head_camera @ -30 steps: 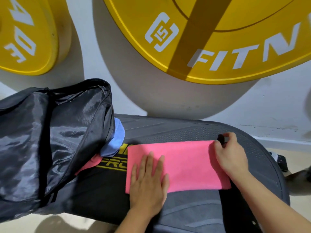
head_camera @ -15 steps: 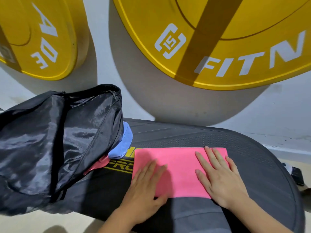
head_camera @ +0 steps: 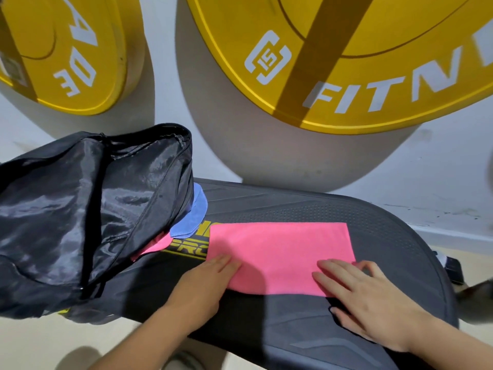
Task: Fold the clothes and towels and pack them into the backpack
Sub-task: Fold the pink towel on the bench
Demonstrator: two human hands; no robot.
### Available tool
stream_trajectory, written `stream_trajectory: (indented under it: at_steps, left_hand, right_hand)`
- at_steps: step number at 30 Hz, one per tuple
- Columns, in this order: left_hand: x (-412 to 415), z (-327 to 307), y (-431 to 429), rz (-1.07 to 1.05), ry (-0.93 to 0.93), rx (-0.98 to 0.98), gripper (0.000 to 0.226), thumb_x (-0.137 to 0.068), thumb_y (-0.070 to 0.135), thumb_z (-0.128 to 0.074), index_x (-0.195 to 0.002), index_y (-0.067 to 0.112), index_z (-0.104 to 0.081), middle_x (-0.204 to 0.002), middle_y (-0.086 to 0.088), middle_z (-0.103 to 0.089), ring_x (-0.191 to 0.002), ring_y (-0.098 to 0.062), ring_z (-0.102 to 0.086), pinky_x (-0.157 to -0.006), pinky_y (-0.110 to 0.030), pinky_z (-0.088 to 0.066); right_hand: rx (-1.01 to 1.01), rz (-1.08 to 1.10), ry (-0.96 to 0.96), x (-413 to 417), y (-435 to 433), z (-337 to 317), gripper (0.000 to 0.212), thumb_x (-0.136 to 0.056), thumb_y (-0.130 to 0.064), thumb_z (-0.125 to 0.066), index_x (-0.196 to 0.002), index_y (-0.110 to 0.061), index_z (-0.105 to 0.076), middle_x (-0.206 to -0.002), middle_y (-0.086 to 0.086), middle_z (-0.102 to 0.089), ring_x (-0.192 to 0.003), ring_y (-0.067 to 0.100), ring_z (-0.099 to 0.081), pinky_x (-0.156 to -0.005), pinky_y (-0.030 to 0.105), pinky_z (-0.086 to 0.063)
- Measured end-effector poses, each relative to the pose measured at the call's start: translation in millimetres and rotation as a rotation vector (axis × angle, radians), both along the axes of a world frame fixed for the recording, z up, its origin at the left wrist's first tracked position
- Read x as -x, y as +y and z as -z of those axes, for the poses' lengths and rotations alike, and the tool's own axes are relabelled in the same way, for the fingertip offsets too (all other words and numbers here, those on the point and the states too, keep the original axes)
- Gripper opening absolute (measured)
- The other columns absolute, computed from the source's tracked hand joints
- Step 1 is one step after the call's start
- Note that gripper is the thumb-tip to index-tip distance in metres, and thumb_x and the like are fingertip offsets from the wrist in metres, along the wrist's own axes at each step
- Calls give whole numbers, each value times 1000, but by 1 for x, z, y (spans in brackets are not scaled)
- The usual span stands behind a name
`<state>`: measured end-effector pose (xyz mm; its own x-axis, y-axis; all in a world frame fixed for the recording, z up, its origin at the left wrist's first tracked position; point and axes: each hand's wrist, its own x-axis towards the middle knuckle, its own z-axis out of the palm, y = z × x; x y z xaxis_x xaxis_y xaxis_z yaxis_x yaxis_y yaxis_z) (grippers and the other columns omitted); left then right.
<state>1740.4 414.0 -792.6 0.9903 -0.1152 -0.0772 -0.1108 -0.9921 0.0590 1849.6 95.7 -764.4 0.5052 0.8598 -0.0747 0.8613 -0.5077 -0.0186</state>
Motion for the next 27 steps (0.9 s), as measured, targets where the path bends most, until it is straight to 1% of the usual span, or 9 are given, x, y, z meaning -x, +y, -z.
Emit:
stream_trajectory:
  at_steps: [5,9,12,14,16,18,21,24,27]
  left_hand:
    - [-4,-11,-17,-123,-62,0,59,-44,32,-78,-102,26,-69,-96,11,-72,-77,-10,-70,-51,-23,-54]
    - [-12,-33,-18,-289,22,125,10,-86,28,-52,-96,24,-53,-91,-3,-64,-88,-29,-61,-66,-35,-43]
    - [-26,-42,-10,-357,54,259,12,-93,26,-41,-100,23,-51,-87,-8,-60,-89,-30,-55,-70,-33,-38]
    - [-30,-46,-8,-340,149,226,19,-94,22,-38,-109,22,-51,-92,-12,-62,-91,-32,-56,-74,-34,-42]
    - [-28,-50,-8,-325,218,214,17,-93,18,-37,-105,20,-50,-89,-13,-60,-86,-33,-53,-74,-35,-42]
    - [-22,-58,-8,-324,222,364,11,-90,15,-40,-83,20,-48,-77,-4,-52,-75,-25,-48,-69,-35,-40]
    - [-7,-83,-16,-369,223,671,26,-87,9,-47,-64,22,-50,-64,9,-47,-62,-7,-43,-62,-27,-37]
    - [15,-102,-32,-377,339,1116,24,-91,4,-52,-94,21,-68,-79,8,-64,-73,-4,-55,-65,-16,-43]
    - [35,-95,-48,-445,382,1535,33,-80,5,-57,-108,22,-60,-78,-12,-51,-71,-21,-44,-61,-25,-40]
  right_hand:
    - [-25,13,3,-6,-4,4,47,-76,-34,-47,-117,-19,-65,-125,-5,-63,-107,13,-64,-57,25,-50]
    - [-88,65,59,-7,-2,14,53,-69,-29,-47,-119,-20,-60,-126,-9,-59,-105,15,-60,-63,31,-57]
    - [-136,166,86,-1,0,15,55,-64,-32,-55,-119,-25,-60,-126,-15,-58,-105,12,-58,-62,32,-57]
    - [-174,201,71,3,1,15,56,-59,-19,-67,-114,-24,-62,-118,-13,-63,-98,13,-60,-61,31,-58]
    - [-223,268,76,2,-1,12,54,-56,-7,-76,-107,-24,-67,-101,-13,-67,-86,14,-60,-59,28,-56]
    - [-290,379,124,-4,-4,-5,40,-65,-8,-77,-99,-27,-68,-82,-15,-64,-76,16,-59,-58,31,-53]
    - [-461,545,246,-29,-9,-47,24,-77,-14,-72,-80,-34,-61,-71,-11,-63,-70,19,-62,-67,37,-51]
    - [-580,614,323,-62,-10,-102,23,-81,-7,-67,-77,-30,-62,-74,-2,-69,-72,19,-64,-70,35,-48]
    - [-489,548,265,-86,11,-139,8,-87,-15,-65,-88,-23,-68,-82,1,-69,-74,19,-60,-68,28,-40]
